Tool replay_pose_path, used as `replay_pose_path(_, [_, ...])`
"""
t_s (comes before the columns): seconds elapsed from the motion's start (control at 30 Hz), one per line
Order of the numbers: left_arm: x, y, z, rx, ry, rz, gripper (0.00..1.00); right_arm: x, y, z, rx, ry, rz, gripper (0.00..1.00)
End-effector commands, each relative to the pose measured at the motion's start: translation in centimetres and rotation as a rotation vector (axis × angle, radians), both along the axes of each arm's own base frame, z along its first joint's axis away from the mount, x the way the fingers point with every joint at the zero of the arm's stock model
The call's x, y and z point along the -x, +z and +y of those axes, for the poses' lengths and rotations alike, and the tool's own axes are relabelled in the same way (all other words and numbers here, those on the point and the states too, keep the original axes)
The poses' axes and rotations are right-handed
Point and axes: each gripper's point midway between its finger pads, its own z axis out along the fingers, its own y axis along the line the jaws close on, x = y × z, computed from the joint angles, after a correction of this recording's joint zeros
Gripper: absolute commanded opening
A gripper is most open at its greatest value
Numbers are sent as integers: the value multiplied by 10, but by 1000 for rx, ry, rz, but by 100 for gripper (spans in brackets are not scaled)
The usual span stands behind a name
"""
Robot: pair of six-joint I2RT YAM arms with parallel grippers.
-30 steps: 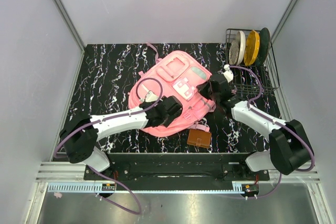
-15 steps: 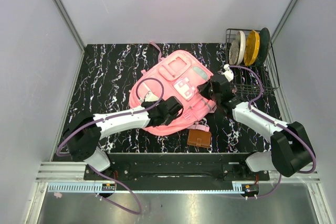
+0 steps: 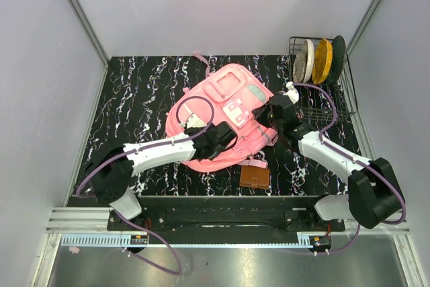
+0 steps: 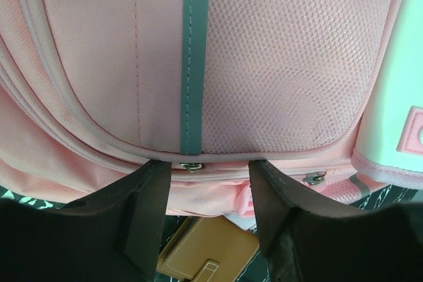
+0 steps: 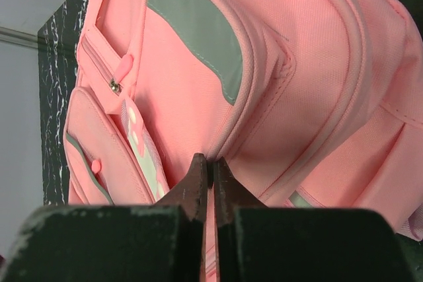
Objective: Pack the student bag
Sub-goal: Unzip the student bag at the center of the board.
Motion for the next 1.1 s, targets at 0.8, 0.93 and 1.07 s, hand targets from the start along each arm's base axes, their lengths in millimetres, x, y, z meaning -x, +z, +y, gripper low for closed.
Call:
replay_pose_path(0.8, [-21,-7,37,-155,126,-63,58,-2,49,4,2,38,-144,0])
replay_pose_path(0.93, [-27,-3,30,-149,113,-80,47,-1,48,5,3,42,-141,0])
replay_pose_path(1.07, [-31,-5,23,-154,100,-79,37,0,49,4,7,44,-144,0])
